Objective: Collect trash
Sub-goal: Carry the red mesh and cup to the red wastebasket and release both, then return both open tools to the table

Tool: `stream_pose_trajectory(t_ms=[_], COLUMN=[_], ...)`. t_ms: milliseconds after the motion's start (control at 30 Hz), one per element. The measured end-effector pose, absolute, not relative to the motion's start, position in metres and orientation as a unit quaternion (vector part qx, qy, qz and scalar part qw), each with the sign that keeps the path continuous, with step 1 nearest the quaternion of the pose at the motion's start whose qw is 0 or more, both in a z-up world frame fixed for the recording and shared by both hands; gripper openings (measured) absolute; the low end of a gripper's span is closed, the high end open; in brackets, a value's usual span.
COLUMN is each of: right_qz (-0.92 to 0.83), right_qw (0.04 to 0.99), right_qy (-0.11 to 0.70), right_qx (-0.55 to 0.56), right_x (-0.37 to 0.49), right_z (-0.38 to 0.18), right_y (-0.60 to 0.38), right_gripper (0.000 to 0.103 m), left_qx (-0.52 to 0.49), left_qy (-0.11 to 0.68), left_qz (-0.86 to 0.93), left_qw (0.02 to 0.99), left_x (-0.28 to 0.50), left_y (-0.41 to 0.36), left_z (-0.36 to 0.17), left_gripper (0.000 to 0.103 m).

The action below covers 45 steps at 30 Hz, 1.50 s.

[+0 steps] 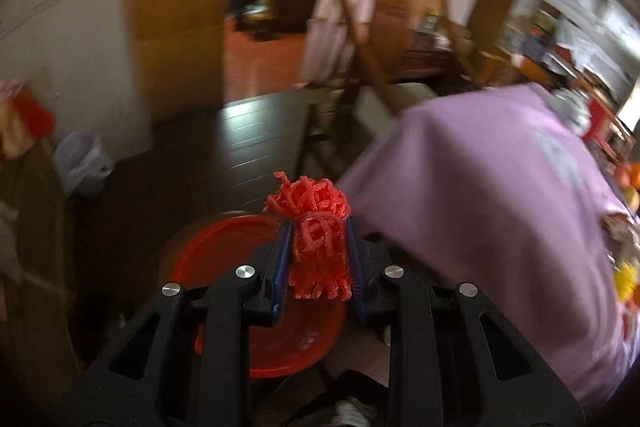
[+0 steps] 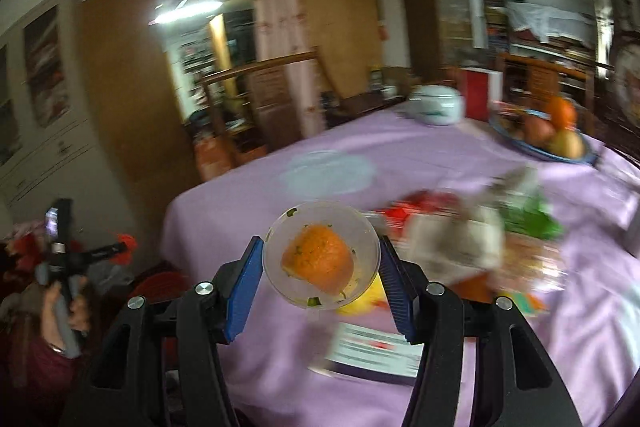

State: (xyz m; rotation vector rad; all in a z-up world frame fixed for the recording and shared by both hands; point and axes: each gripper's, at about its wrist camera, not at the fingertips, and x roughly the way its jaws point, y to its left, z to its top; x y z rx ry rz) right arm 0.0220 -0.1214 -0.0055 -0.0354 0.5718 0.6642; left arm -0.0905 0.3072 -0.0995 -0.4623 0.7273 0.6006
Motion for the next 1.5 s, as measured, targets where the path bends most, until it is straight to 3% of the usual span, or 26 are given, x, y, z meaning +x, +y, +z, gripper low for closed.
stream_pose_trajectory(t_ms=[300,400,433,500,567,600,1000,1133,1500], right_qz=[0.393,0.405,0.409,0.413,0.417,0.421,0.477,0.480,0.456], right_qw=[0.859,0.846,0.840,0.831,0.820,0.813,0.712,0.727,0.764], right_qy=[0.318,0.336,0.343,0.357,0.371,0.380,0.471,0.447,0.420], right_qx=[-0.074,-0.093,-0.099,-0.111,-0.125,-0.135,-0.208,-0.203,-0.177], right_x=[0.002,0.001,0.002,0.004,0.005,0.003,-0.026,-0.029,-0.017], right_z=[-0.011,-0.019,-0.023,-0.029,-0.036,-0.041,-0.123,-0.113,-0.091], right_y=[-0.007,0.030,0.044,0.067,0.090,0.106,0.236,0.239,0.204], right_gripper=[0.057,0.057,0.057,0.057,0.057,0.057,0.058,0.070,0.071], left_qx=[-0.262,-0.278,-0.281,-0.282,-0.293,-0.298,-0.354,-0.349,-0.350], left_qy=[0.382,0.401,0.404,0.403,0.381,0.371,0.340,0.344,0.331], left_qz=[0.275,0.270,0.270,0.282,0.297,0.302,0.425,0.429,0.410], left_qw=[0.843,0.830,0.828,0.824,0.825,0.826,0.760,0.759,0.775], left_x=[-0.100,-0.104,-0.104,-0.108,-0.116,-0.120,-0.179,-0.178,-0.173], left_y=[0.338,0.350,0.351,0.359,0.369,0.373,0.441,0.443,0.436], left_z=[-0.154,-0.175,-0.178,-0.183,-0.182,-0.182,-0.195,-0.197,-0.189], left_gripper=[0.028,0.032,0.036,0.063,0.079,0.081,0.081,0.081,0.083])
